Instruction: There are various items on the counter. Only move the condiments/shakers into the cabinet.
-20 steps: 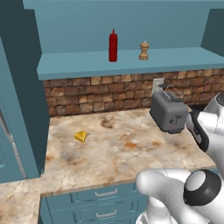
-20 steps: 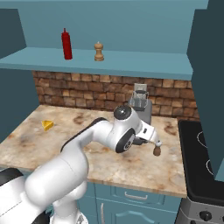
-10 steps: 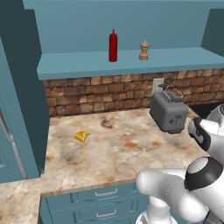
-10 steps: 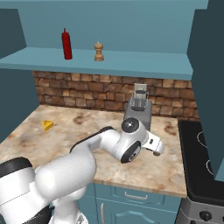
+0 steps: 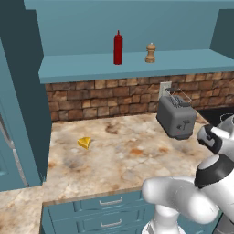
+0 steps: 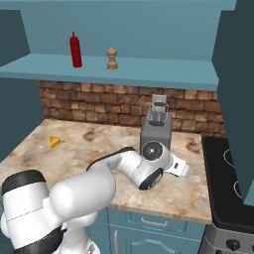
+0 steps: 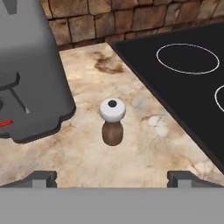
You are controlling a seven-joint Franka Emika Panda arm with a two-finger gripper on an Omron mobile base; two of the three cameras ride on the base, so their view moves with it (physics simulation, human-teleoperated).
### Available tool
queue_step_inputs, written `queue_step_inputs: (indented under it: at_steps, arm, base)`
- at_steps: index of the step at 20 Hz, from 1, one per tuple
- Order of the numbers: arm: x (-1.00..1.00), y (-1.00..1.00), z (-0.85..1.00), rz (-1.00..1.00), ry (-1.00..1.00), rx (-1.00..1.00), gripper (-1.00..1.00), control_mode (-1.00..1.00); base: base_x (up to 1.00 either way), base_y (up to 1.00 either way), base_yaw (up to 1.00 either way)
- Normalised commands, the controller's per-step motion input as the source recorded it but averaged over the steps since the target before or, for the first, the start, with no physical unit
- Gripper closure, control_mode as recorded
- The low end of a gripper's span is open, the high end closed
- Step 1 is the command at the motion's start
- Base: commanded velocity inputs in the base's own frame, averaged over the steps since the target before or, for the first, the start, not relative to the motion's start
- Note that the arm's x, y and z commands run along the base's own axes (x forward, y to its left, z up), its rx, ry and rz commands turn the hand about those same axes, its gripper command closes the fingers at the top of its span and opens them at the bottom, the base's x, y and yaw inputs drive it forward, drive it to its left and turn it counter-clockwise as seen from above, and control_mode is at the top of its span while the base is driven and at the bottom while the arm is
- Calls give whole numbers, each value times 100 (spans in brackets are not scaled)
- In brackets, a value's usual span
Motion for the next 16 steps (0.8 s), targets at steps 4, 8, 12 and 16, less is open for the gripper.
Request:
queue_step_inputs:
  at_steps: [4, 8, 12, 16]
  arm:
    - [6, -5, 0, 0, 0, 0, -100, -100]
    - [6, 0, 0, 0, 0, 0, -100, -100]
    - [13, 0, 0, 0, 0, 0, -100, -100]
    - [29, 0, -4, 0, 0, 0, -100, -100]
  base:
    - [0, 0, 0]
    - [0, 0, 0]
    - [0, 0, 0]
    - [0, 0, 0]
